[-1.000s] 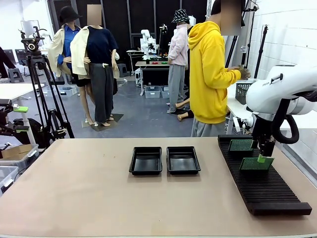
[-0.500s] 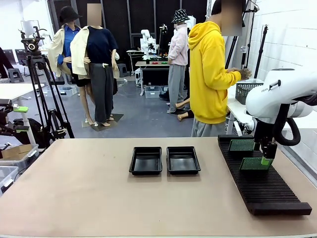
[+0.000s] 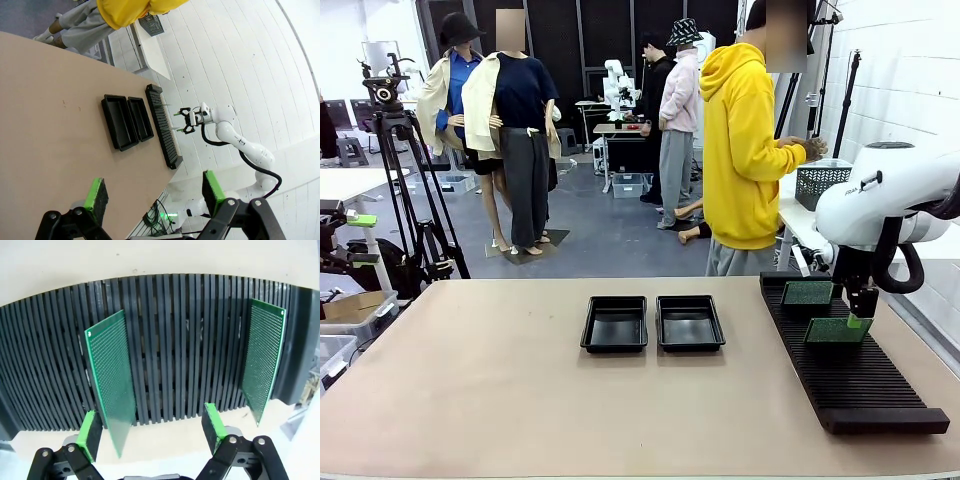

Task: Inspect and transfer BCBs to ESD trays.
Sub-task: Pick up the Blank PCB from the PCB Rack and place it in the left ESD tray.

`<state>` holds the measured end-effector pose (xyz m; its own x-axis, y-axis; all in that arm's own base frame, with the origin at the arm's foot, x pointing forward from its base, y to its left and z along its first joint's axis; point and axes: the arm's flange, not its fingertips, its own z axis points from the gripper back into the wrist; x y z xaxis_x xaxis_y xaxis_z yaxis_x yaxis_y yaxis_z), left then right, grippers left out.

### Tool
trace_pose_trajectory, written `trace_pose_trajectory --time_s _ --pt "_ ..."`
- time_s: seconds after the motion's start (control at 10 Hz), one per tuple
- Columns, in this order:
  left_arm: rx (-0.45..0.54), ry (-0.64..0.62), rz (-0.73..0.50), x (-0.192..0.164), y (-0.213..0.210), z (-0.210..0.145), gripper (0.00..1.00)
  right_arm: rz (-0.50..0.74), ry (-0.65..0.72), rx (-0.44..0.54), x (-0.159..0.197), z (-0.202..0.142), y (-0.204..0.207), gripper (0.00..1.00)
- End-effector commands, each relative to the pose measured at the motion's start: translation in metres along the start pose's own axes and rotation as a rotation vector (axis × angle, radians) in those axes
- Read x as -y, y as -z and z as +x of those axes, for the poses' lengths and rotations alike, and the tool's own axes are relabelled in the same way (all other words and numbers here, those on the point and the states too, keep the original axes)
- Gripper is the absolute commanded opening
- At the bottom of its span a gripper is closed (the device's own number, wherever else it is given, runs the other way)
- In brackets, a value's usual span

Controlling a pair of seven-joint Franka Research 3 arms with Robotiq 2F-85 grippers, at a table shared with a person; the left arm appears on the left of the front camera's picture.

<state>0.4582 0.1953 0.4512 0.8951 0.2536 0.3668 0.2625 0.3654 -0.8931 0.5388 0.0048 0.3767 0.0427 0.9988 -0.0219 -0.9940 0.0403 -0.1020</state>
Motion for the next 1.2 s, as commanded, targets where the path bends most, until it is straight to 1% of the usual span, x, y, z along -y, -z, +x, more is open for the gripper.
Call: trace_pose_trajectory --time_s 0.0,0.3,0.6,0.7,0.8,0.9,1.0,1.1 --pt "0.003 -0.007 -0.001 0.002 -0.001 0.0 1.0 -0.018 -0.049 0.004 0.007 -0.003 0.003 1.0" --pt "0.003 -0.007 -0.001 0.002 -0.001 0.0 1.0 -0.015 -0.085 0.025 0.01 -0.002 0.004 1.0" --pt "0.003 -0.007 -0.001 0.002 -0.001 0.0 1.0 0.003 -0.134 0.094 0.018 -0.001 0.007 1.0" --pt "0.003 -0.007 -0.001 0.002 -0.001 0.0 1.0 -0.003 -0.132 0.102 0.018 -0.001 0.008 0.98" --pt "0.003 -0.007 -0.001 0.002 -0.001 0.0 1.0 -0.005 -0.13 0.106 0.019 -0.001 0.007 0.91" --pt "0.003 -0.007 -0.001 0.002 -0.001 0.0 1.0 0.008 -0.122 0.119 0.02 -0.001 0.007 0.8" --pt "0.003 -0.007 -0.001 0.002 -0.001 0.0 1.0 0.011 -0.12 0.119 0.02 -0.002 0.007 0.68" --pt "0.003 -0.007 -0.001 0.002 -0.001 0.0 1.0 0.016 -0.112 0.123 0.02 -0.002 0.007 0.52"
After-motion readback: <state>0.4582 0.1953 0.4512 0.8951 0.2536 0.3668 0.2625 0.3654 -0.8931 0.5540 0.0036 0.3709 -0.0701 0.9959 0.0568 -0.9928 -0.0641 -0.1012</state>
